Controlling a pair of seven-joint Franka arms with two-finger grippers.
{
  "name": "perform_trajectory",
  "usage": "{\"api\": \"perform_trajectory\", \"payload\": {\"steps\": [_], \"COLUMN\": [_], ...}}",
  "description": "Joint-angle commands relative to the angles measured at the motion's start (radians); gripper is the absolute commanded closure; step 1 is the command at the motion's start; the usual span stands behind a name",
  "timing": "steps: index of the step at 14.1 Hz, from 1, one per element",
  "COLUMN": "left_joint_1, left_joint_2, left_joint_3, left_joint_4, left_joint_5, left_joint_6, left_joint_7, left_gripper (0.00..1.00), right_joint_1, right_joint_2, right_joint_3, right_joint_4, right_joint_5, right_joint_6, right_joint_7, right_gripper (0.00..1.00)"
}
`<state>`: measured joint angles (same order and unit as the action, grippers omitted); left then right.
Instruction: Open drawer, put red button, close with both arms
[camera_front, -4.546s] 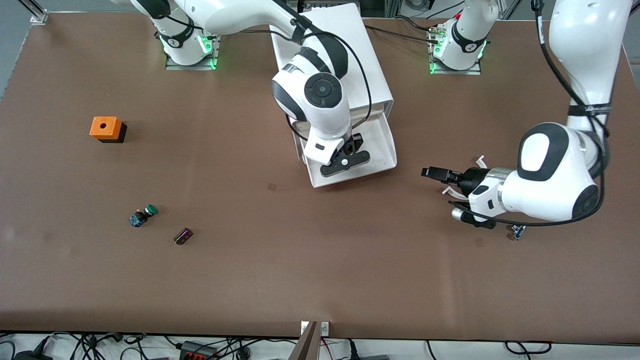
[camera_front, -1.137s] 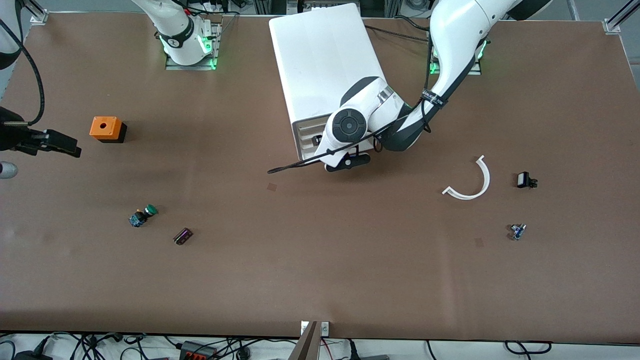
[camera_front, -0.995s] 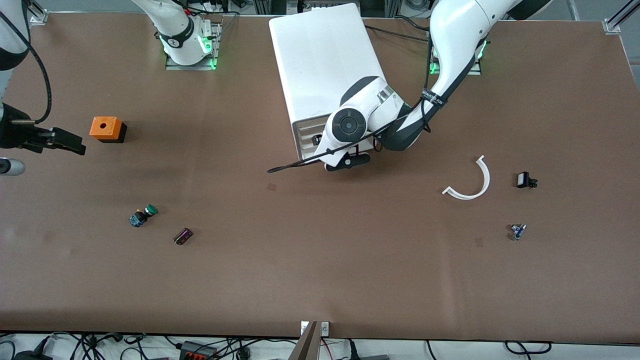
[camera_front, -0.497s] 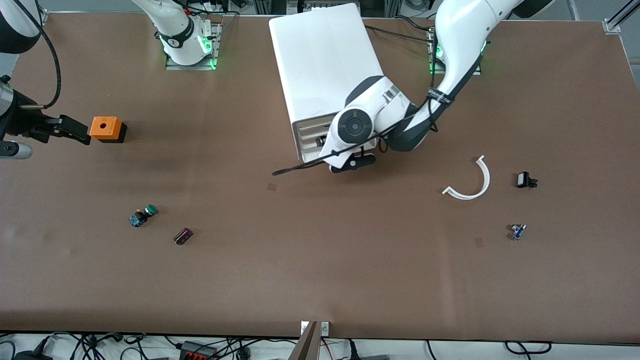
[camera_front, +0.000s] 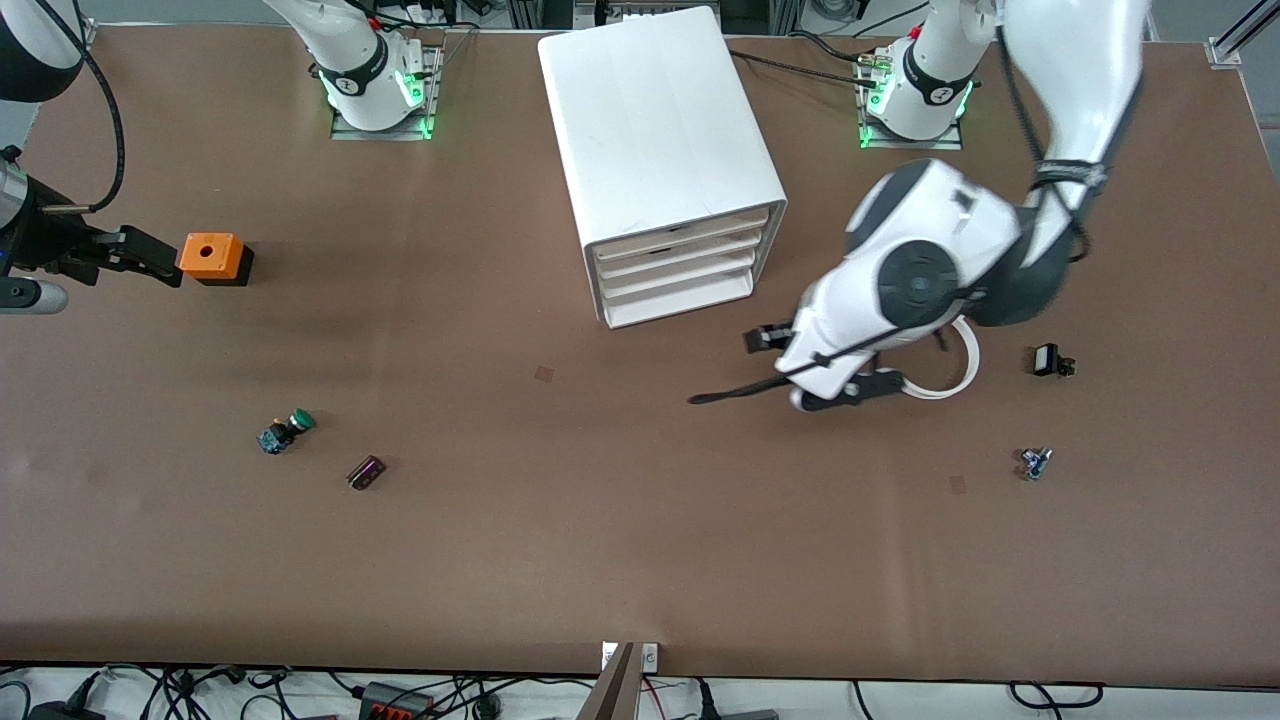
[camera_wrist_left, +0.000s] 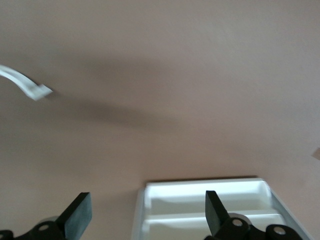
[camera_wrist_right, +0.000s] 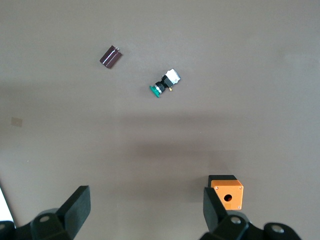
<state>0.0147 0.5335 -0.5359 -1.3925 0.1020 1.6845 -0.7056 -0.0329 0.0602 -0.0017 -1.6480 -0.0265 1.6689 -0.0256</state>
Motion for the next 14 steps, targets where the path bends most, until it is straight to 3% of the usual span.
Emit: {"api": "perform_trajectory", "payload": {"steps": [1, 4, 6, 10, 14], "left_joint_1": [0.094, 0.188, 0.182, 0.117, 0.027], "left_joint_2": [-0.041, -0.095, -0.160, -0.328, -0.507], "left_joint_3": [-0.013, -0.001, 0.036, 0.300, 0.456], "left_joint_4": [0.052, 0.056, 0.055, -0.041, -0.258], "left_joint_5": [0.086, 0.090, 0.076, -0.072, -0.091], "left_joint_6": [-0.119, -0.152, -0.147, -0.160, -0.146], "left_joint_7": [0.241, 0.452, 0.533, 0.834, 0.899], "left_gripper": [0.00, 0.00, 0.00, 0.00, 0.00], "right_joint_1": [0.004, 0.004, 0.005, 0.005, 0.005], "right_joint_2": [-0.020, -0.019, -0.020, -0.019, -0.020], "right_joint_3": [-0.004, -0.004, -0.004, -0.004, -0.004], "right_joint_4": [-0.022, -0.022, -0.022, -0.022, -0.022], "right_joint_5": [-0.007, -0.004, -0.007, -0.012, -0.012], "right_joint_6": [0.006, 0.006, 0.009, 0.012, 0.018], "right_joint_7": [0.000, 0.000, -0.002, -0.007, -0.002], "right_gripper": [0.00, 0.00, 0.00, 0.00, 0.00]}}
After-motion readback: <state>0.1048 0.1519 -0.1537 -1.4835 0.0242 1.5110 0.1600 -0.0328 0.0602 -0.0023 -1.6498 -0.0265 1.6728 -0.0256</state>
